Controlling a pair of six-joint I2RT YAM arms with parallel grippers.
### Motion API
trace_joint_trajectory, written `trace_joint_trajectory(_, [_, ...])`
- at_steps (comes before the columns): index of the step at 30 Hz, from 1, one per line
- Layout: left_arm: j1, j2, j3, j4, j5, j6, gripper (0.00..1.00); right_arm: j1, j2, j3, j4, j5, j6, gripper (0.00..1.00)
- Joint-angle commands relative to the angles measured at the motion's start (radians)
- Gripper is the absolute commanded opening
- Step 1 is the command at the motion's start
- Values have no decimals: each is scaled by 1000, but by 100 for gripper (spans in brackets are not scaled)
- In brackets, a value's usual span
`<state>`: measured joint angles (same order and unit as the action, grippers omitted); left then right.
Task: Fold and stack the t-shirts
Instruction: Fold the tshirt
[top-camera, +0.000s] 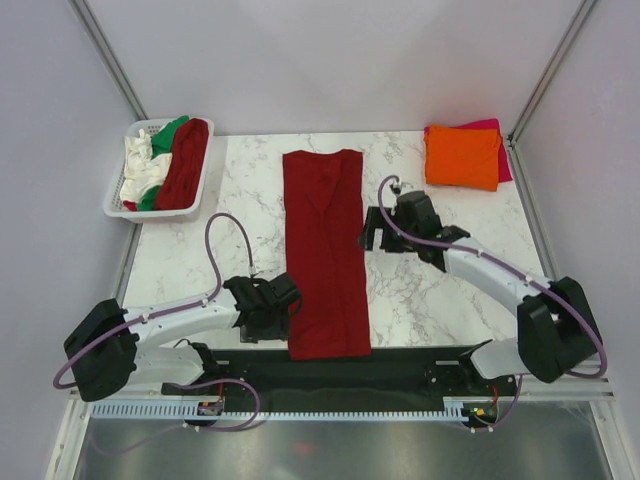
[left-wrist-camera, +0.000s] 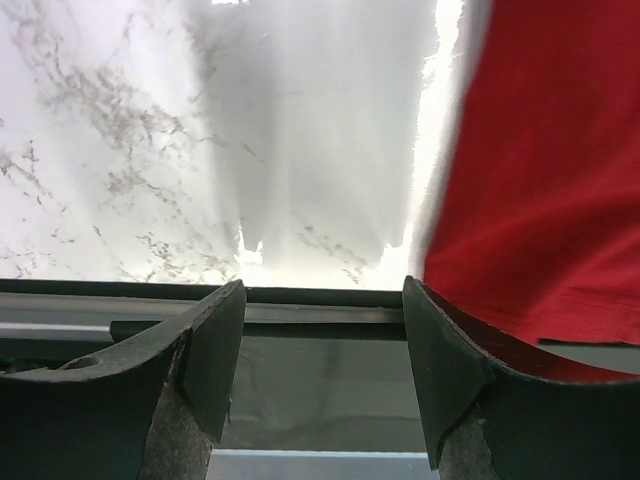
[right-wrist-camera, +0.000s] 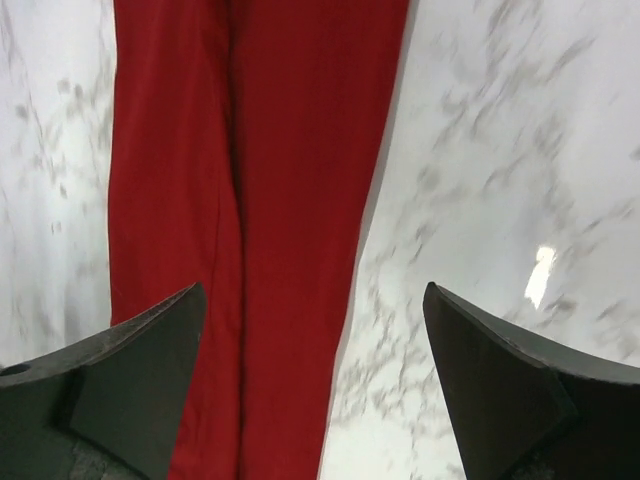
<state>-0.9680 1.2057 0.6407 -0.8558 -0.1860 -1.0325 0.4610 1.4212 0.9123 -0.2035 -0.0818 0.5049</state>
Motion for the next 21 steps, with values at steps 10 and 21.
trace_joint_trajectory(10, [-1,-277,-147,418,43,-41,72,277,-307,-473,67,1,259,96])
trace_joint_trajectory(21, [0,-275,-266,569,92,-54,73,612,-329,-503,-62,184,501,76])
